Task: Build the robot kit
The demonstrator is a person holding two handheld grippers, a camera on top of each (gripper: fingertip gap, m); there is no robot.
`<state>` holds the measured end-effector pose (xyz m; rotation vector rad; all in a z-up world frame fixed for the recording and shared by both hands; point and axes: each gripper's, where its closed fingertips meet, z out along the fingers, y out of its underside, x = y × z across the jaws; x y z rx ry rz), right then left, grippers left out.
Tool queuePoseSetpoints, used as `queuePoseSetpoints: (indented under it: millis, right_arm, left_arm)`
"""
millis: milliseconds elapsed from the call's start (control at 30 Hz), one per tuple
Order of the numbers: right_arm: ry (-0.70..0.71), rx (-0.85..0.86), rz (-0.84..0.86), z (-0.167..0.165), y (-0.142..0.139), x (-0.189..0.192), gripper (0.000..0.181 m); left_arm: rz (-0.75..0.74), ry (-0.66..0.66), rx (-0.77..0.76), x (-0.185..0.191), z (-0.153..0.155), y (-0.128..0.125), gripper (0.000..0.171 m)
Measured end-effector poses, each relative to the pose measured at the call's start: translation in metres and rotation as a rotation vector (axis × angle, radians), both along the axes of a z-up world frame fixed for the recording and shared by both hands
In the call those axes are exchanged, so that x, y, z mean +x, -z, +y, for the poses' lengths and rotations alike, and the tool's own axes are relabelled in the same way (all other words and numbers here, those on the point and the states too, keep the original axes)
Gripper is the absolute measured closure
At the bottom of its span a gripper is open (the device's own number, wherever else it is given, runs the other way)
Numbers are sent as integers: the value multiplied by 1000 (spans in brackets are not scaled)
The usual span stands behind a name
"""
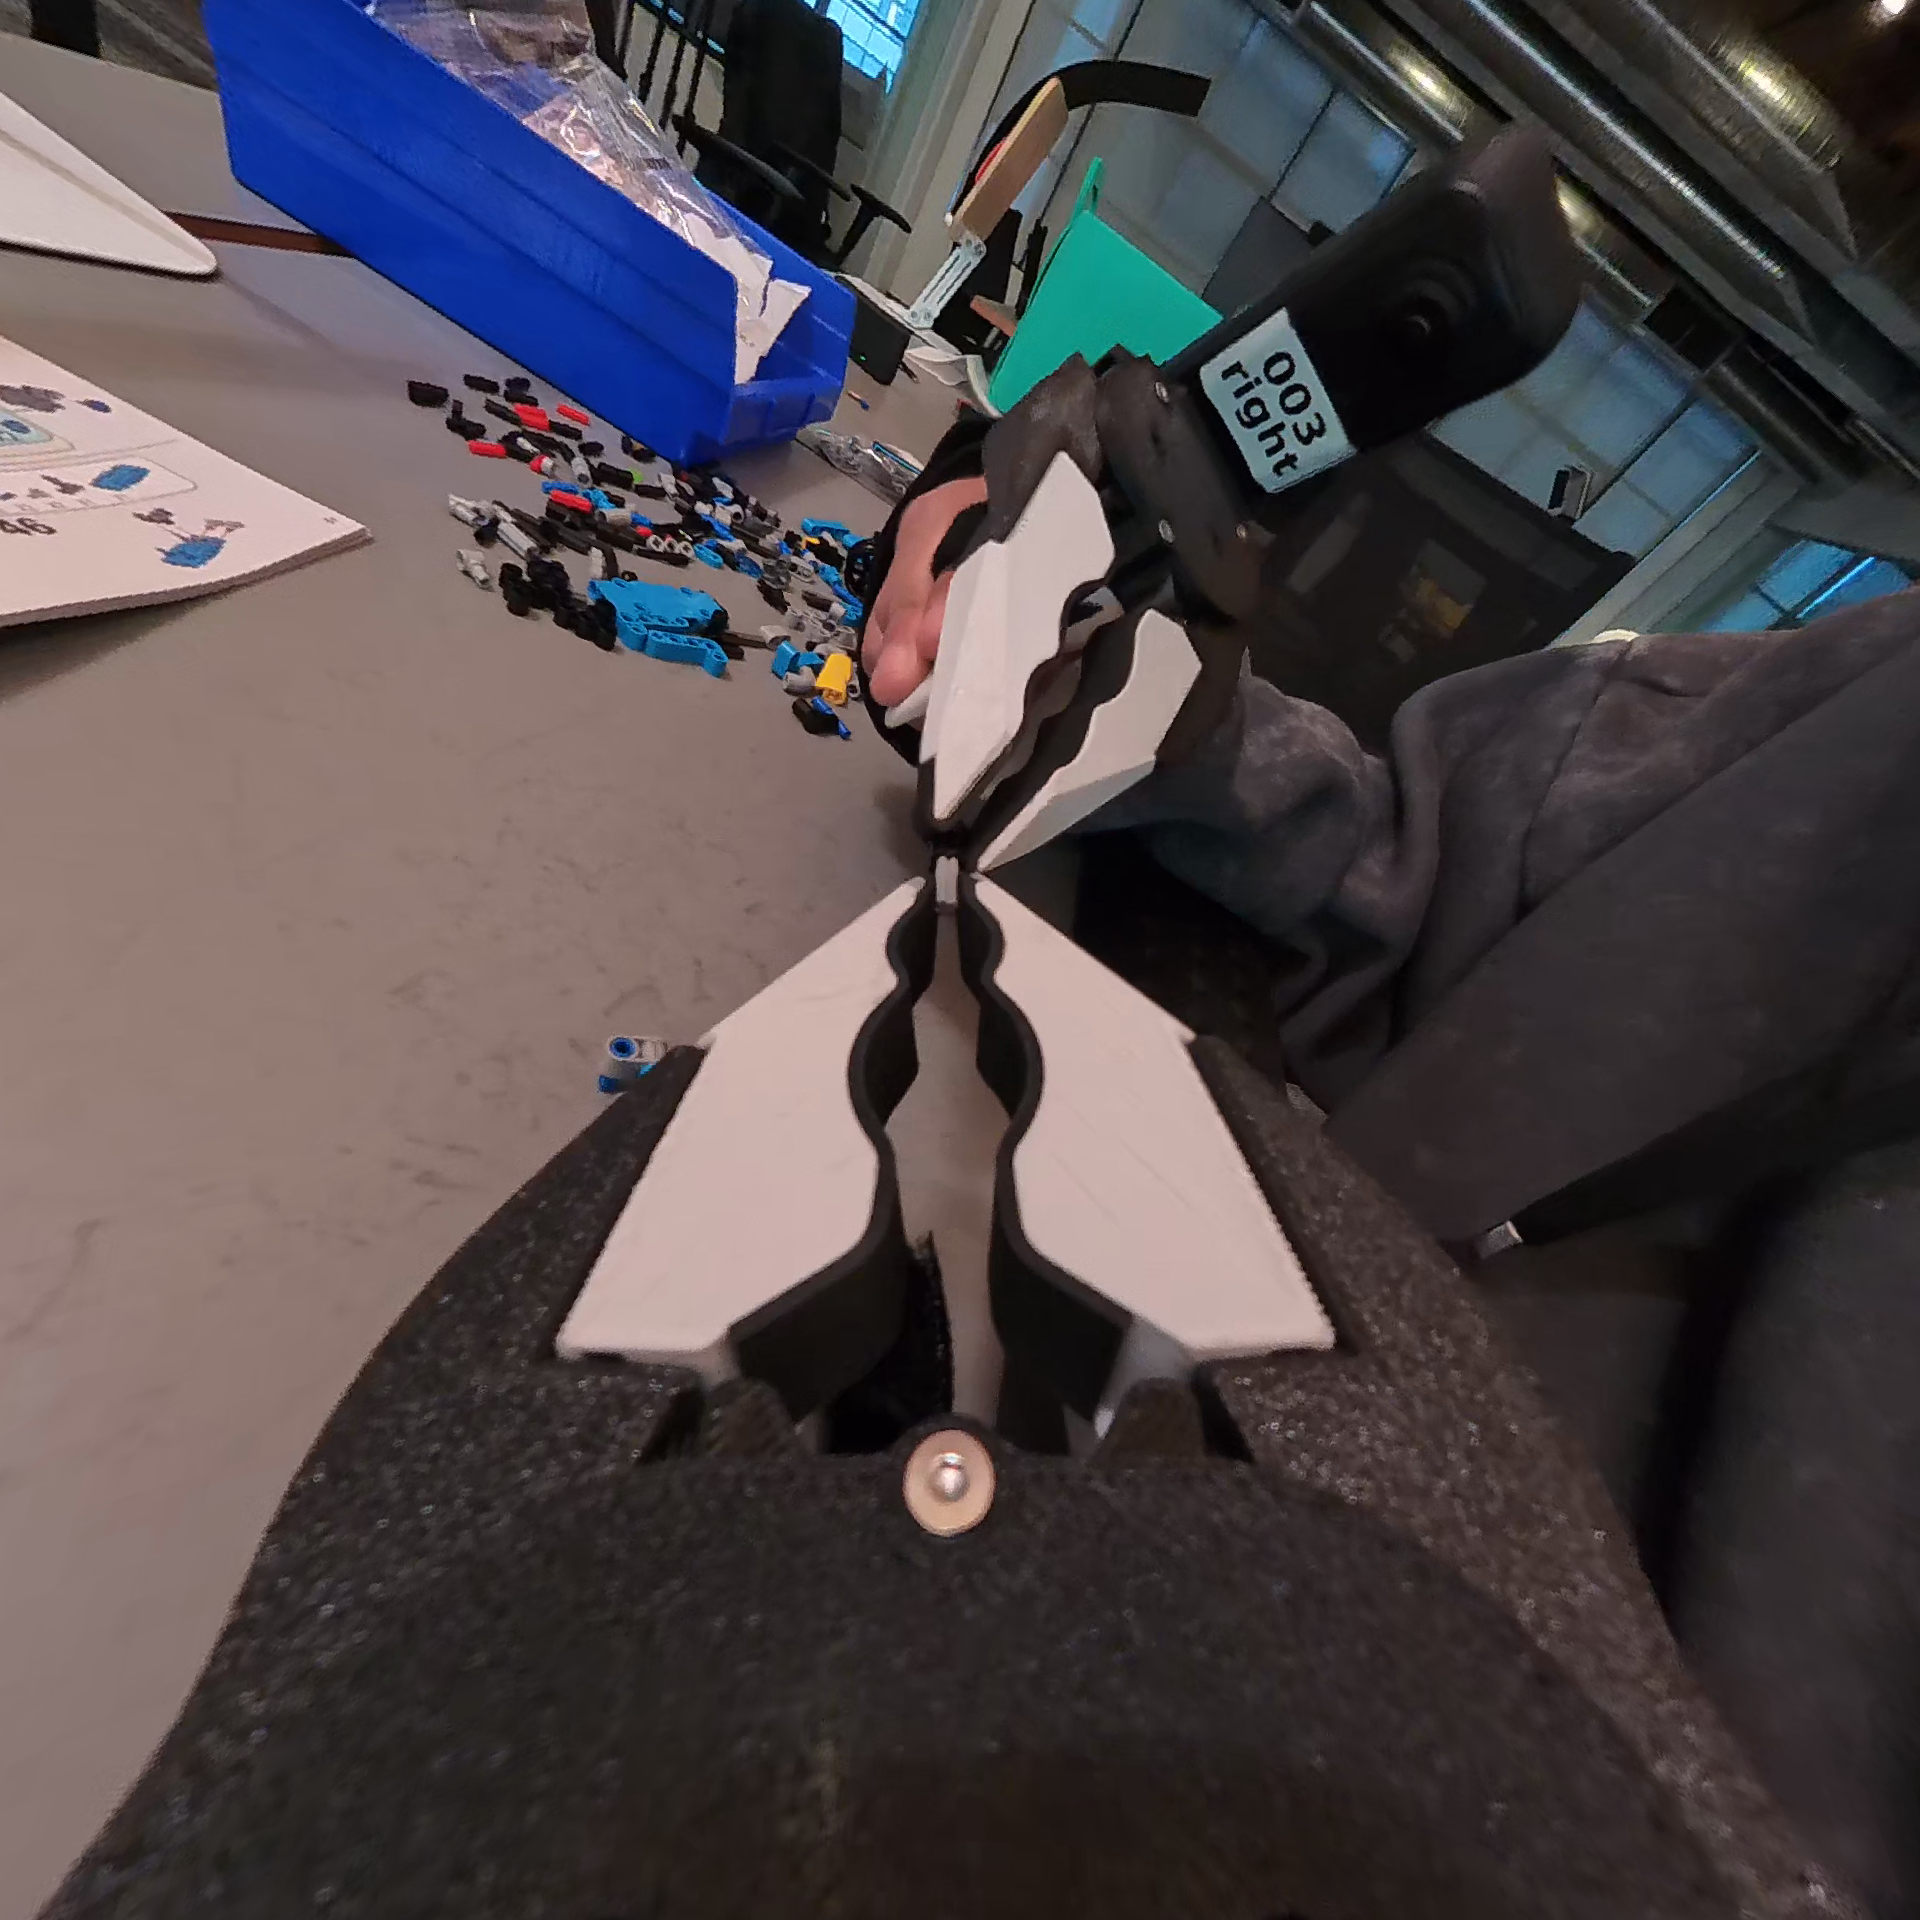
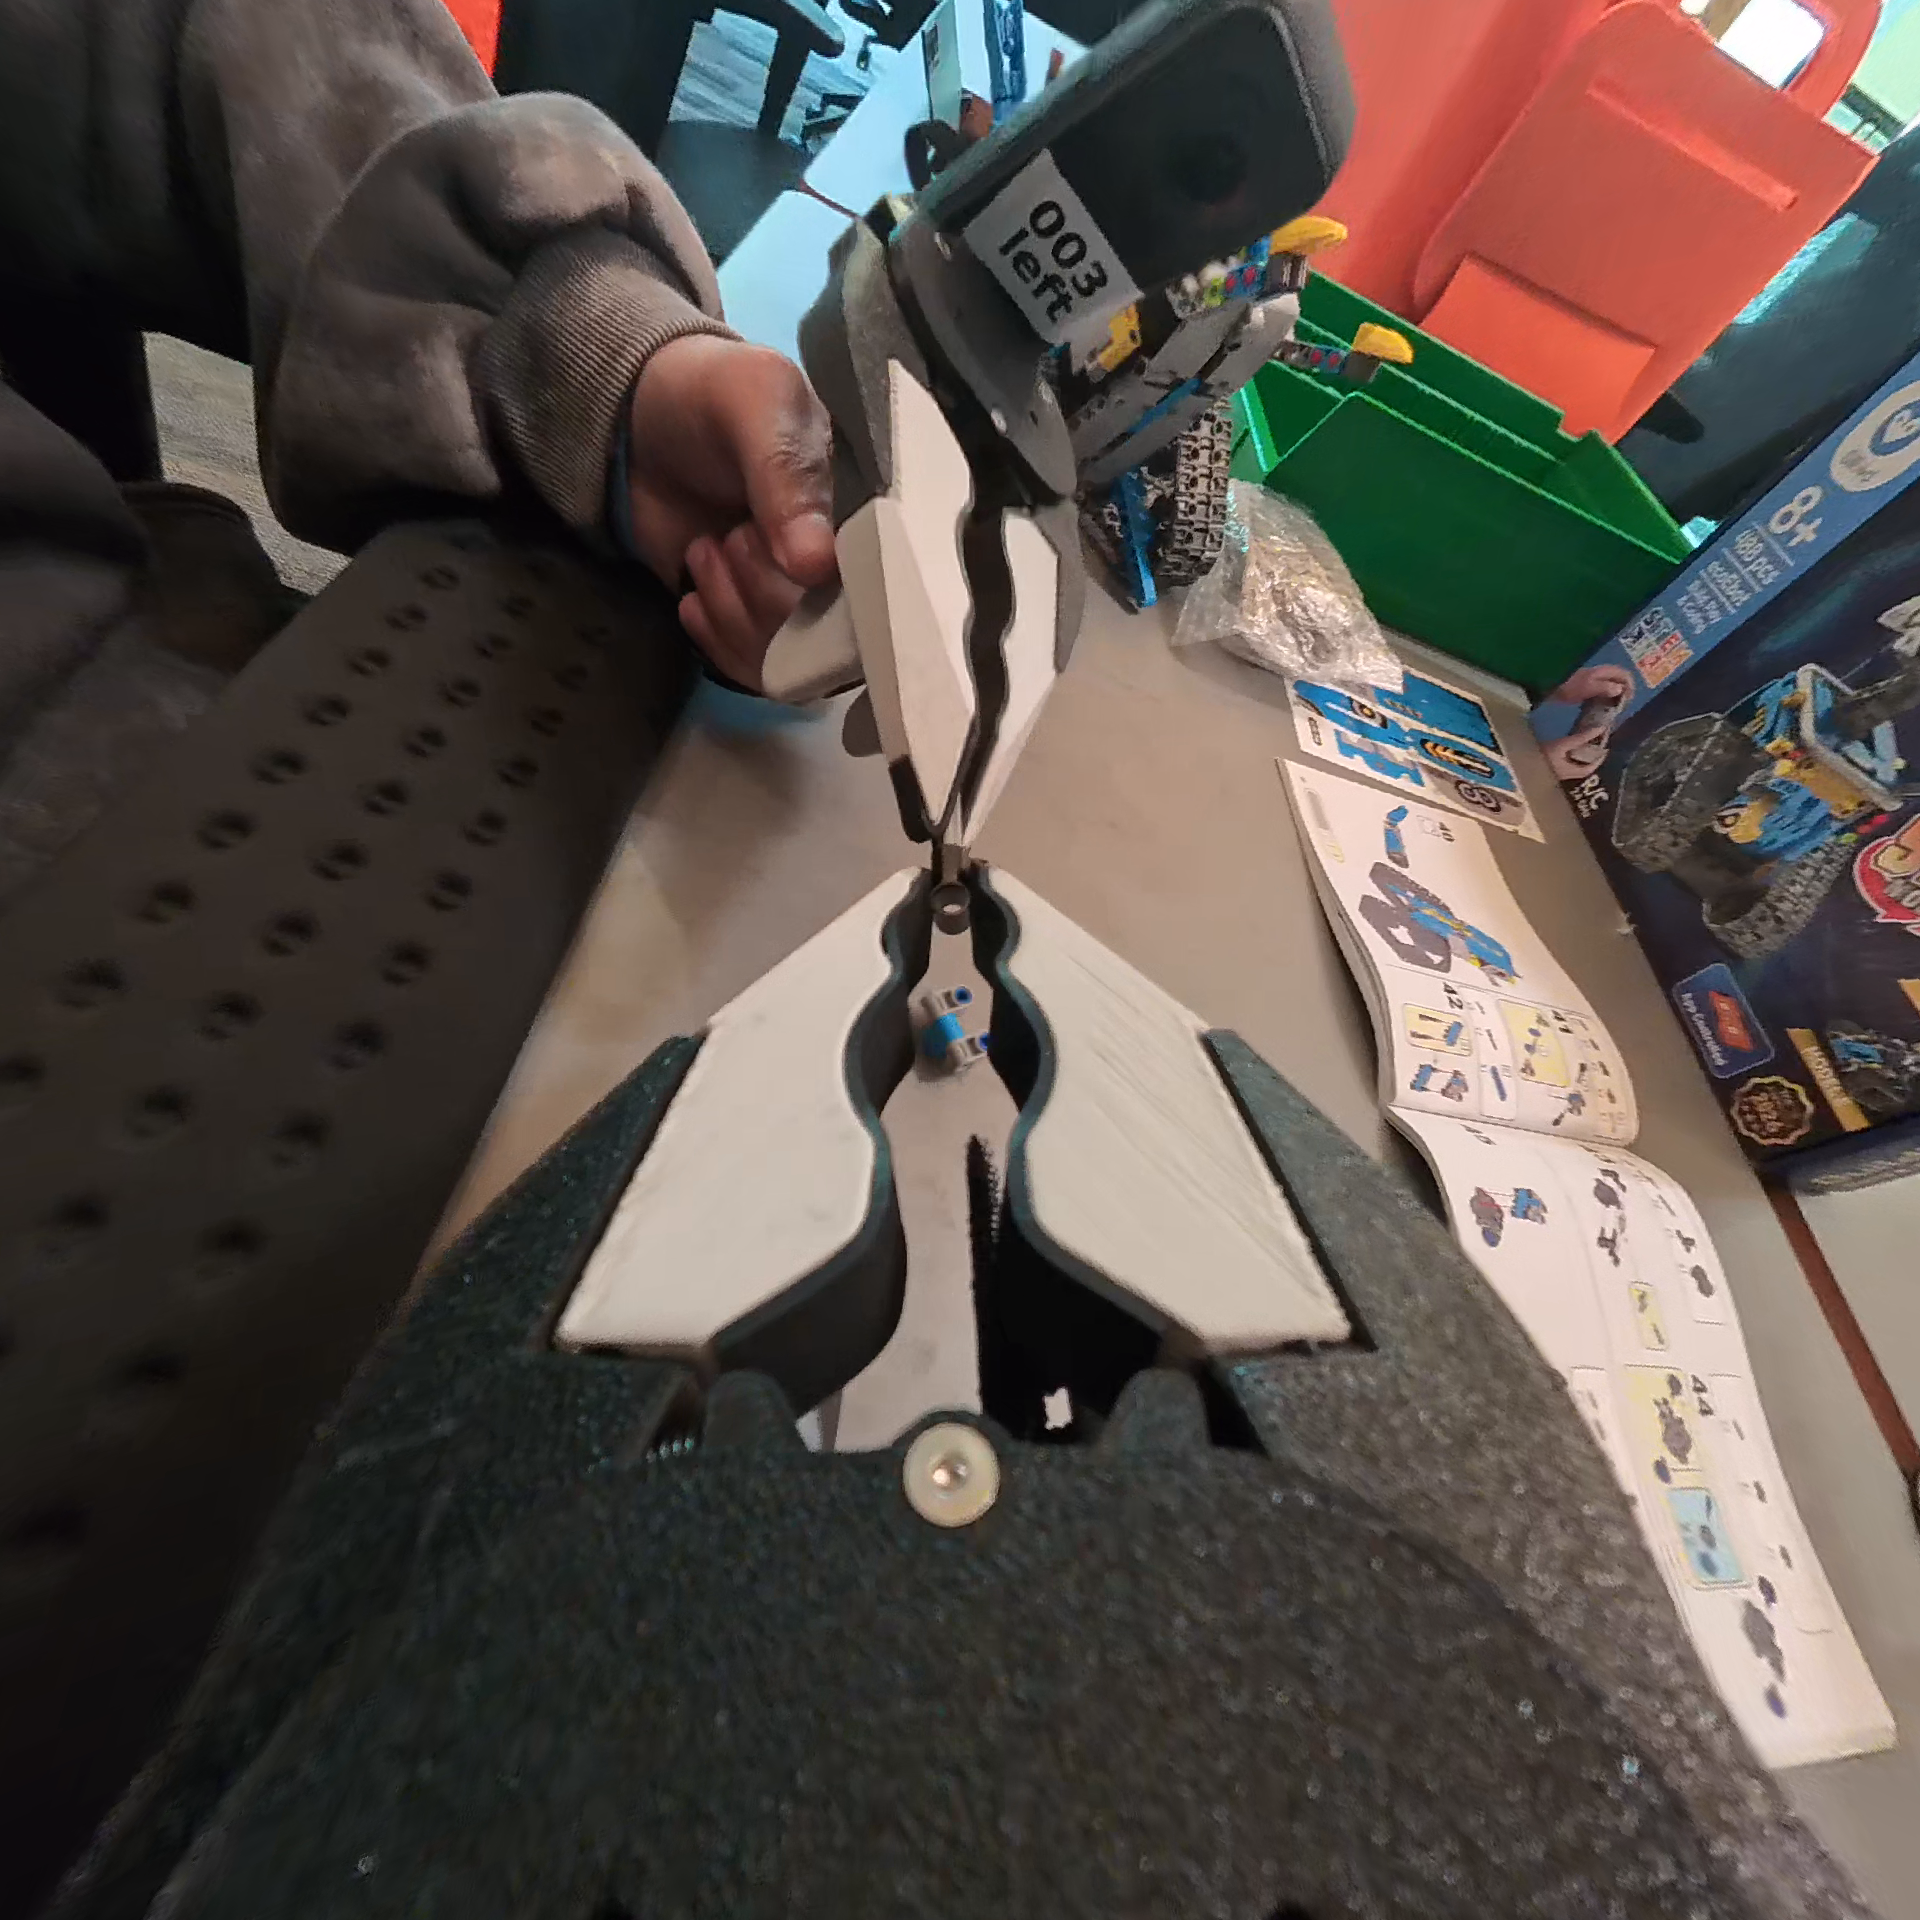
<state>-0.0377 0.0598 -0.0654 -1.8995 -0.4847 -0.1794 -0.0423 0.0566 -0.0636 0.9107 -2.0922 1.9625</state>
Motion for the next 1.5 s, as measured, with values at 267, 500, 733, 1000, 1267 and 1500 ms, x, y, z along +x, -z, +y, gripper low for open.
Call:
queuePoseSetpoints:
  millis: [267,500,733,1000,1267,1500]
  right_arm:
    - [-35,18,73,-2,-5,-7,175]
    - [-47,6,123,-4,-4,-8,175]
    - [-63,-16,163,-7,-3,-10,175]
    - [-40,-53,192,-14,1,-3,175]
    - [32,-71,220,-26,7,13,175]
    - [197,122,-40,7,-22,15,175]
  left_arm:
    - [-96,-18,38,-7,-1,-4,169]
    - [-116,-19,53,-8,-2,-4,170]
    - [-136,-11,70,-10,-4,-3,170]
    - [-153,-78,16,-4,11,-13,171]
    - [-168,-59,132,-4,5,7,171]
    - [4,-175,-234,16,-1,-30,139]
